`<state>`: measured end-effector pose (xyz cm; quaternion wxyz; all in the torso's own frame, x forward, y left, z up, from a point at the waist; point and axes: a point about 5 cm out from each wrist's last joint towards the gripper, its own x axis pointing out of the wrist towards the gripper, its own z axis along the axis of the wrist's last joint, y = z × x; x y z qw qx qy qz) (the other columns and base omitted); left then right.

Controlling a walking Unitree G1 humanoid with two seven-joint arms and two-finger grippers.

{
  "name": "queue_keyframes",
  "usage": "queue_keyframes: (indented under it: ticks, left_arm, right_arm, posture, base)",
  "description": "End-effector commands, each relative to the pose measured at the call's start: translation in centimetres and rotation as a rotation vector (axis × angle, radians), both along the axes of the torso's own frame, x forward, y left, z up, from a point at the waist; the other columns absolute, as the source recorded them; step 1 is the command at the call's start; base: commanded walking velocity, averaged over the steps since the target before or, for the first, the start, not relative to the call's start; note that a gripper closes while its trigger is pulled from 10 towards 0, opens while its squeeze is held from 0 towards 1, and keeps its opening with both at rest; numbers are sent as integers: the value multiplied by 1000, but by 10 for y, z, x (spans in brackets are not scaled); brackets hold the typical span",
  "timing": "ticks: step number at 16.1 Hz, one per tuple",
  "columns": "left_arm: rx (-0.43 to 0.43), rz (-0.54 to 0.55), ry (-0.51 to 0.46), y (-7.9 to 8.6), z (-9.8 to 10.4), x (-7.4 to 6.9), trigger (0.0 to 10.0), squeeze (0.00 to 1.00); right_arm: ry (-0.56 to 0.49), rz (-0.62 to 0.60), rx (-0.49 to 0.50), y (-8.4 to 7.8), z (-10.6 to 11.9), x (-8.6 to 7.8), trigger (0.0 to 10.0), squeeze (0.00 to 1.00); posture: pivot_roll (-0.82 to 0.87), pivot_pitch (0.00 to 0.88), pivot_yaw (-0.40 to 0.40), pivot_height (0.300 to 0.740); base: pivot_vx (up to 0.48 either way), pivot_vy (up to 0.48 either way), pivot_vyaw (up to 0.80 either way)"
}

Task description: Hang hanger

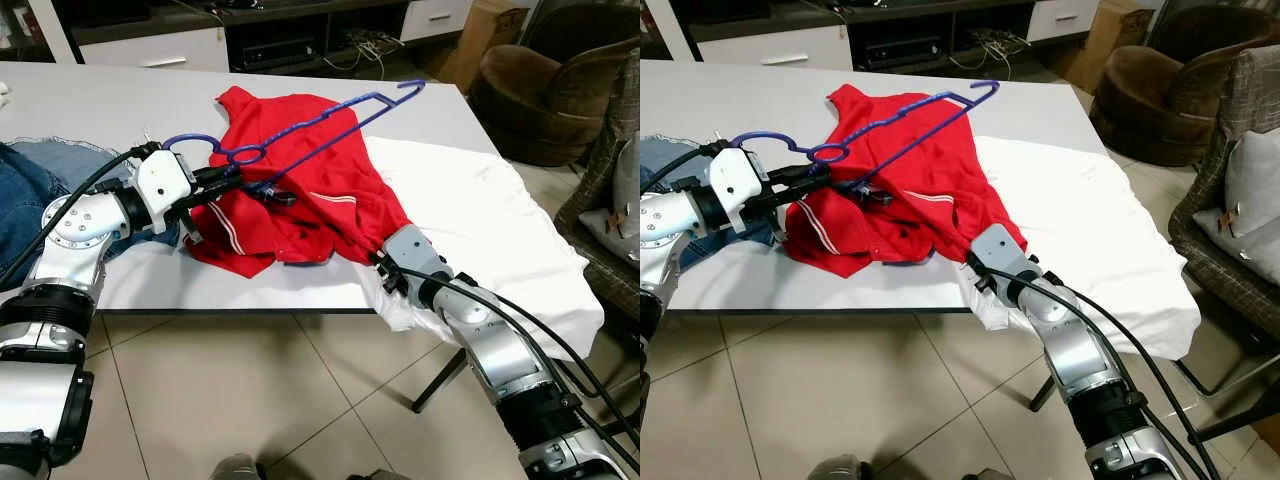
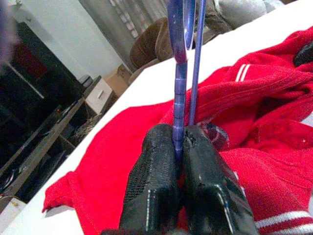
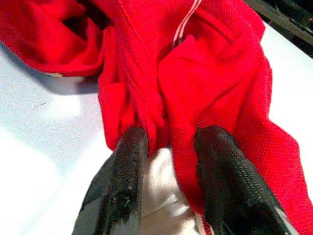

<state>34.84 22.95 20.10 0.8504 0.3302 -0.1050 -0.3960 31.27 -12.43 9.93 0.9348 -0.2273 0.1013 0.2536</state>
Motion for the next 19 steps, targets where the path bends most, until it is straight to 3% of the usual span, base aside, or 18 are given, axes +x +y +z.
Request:
queue_keyframes:
  ticks: [1,6,7,9,10,14,17,18,19]
  left_arm:
    - [-5,11,-37,0,9,3,0,0]
    - [-5,13,-31,3,6,1,0,0]
    - [-3,12,-29,2,6,1,0,0]
    - [-1,11,-28,1,7,2,0,0]
    - [1,11,-29,1,7,3,0,0]
    - [1,8,-28,1,6,2,0,0]
    - [1,8,-27,1,6,2,0,0]
    - [2,6,-27,0,7,3,0,0]
    - [2,3,-28,-1,7,3,0,0]
  right_arm:
    - [4,-19,-6,-6,1,2,10000,0]
    - [51,-9,111,-15,12,-3,10000,4]
    - [77,-23,157,-19,12,-5,10000,1000]
    - [129,-46,272,-25,16,-7,10000,941]
    - [129,-52,290,-27,19,-8,10000,0]
    - [61,-93,276,-42,35,-16,10000,0]
    - [9,-72,263,-34,48,-22,10000,0]
    - [-18,-90,235,-35,49,-21,10000,0]
    - [-74,-190,177,-45,48,-16,10000,0]
  posture:
    - [53,4,-49,740]
    - [49,26,-40,740]
    - [48,28,-36,740]
    - [44,30,-30,740]
    - [45,31,-31,740]
    - [40,36,-31,740]
    - [38,38,-29,740]
    - [37,38,-29,740]
    - [37,39,-27,740]
  base:
    - [0,0,0]
    - [0,0,0]
    - [0,0,0]
    - [0,0,0]
    - [0,0,0]
    - [0,0,0]
    - [0,0,0]
    - [0,0,0]
    - [0,0,0]
